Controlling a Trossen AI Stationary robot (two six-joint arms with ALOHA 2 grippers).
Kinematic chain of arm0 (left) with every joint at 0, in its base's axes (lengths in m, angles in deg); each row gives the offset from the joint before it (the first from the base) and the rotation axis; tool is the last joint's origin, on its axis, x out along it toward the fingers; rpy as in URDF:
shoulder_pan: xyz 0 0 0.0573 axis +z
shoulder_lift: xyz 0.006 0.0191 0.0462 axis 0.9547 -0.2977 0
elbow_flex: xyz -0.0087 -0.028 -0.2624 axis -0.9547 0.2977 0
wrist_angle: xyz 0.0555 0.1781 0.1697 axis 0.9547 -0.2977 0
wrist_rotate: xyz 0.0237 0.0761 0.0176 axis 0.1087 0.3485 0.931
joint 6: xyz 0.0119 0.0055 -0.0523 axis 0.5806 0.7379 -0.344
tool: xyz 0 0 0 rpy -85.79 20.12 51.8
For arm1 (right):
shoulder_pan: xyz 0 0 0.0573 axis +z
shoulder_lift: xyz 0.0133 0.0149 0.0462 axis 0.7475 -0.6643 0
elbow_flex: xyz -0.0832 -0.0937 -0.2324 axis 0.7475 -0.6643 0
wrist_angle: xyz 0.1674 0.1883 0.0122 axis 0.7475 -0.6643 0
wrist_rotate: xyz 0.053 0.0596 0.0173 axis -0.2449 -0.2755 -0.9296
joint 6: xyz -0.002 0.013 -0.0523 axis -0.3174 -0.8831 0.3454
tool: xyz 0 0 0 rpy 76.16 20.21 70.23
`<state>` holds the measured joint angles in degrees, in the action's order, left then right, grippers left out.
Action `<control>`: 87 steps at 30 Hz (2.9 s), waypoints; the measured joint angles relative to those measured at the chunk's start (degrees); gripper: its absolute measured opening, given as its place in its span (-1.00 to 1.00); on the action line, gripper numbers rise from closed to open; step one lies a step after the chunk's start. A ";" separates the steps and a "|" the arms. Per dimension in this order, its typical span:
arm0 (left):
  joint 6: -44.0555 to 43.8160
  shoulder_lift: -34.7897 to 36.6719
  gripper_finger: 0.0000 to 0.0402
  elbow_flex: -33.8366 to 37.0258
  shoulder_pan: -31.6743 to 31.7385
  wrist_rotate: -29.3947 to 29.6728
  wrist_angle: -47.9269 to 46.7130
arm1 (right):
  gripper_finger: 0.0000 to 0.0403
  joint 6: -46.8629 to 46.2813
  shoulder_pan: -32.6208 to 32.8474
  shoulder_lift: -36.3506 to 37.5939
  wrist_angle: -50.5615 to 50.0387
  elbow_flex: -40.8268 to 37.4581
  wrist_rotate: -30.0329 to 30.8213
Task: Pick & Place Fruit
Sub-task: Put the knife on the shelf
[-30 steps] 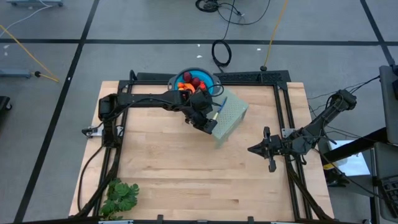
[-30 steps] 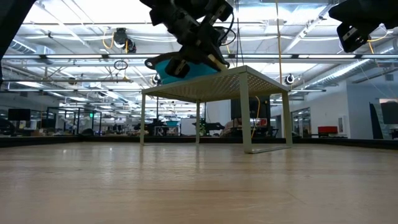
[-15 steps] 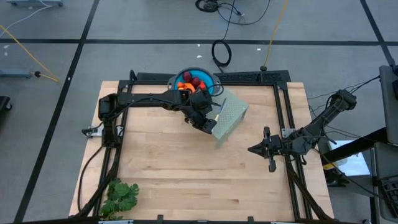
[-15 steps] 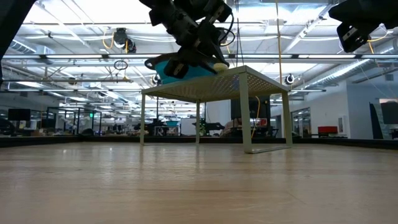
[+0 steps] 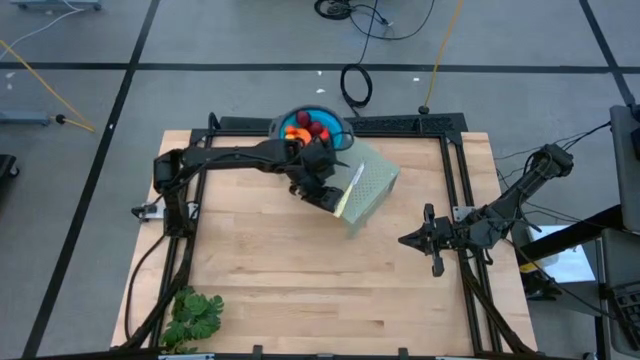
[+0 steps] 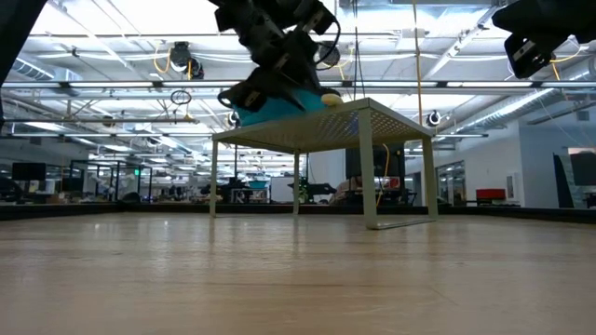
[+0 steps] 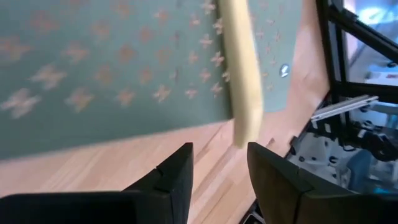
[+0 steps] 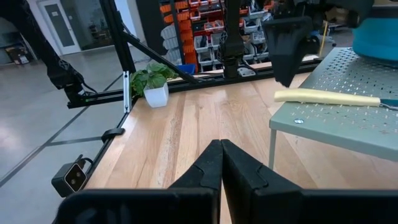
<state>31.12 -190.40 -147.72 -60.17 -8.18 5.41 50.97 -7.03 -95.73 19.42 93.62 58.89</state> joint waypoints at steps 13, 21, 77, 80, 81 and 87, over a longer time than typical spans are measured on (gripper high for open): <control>-3.12 3.76 -0.24 0.00 -3.65 7.71 -1.76 | -1.00 0.00 0.00 -0.02 -0.02 0.02 0.02; -5.01 3.97 -0.27 0.02 -5.73 10.91 -1.69 | -1.00 0.00 0.00 0.00 0.00 0.02 0.01; 11.12 -1.30 -1.00 0.09 -22.75 46.31 11.14 | -1.00 3.50 0.02 1.94 -0.41 -0.02 0.10; 11.08 -2.18 -1.00 -0.05 -22.67 46.28 11.79 | -1.00 3.50 0.00 2.40 -0.49 -0.02 0.01; 11.08 -2.45 -1.00 -0.07 -22.61 46.30 11.77 | -1.00 3.50 0.00 2.57 -0.75 -0.02 -0.15; 11.15 -2.75 -1.00 0.04 -21.80 47.34 11.15 | -1.00 3.51 0.00 2.99 -0.85 -0.02 -1.27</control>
<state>42.27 -193.15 -147.68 -81.97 39.17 16.56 54.48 -7.03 -92.74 18.57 93.60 57.62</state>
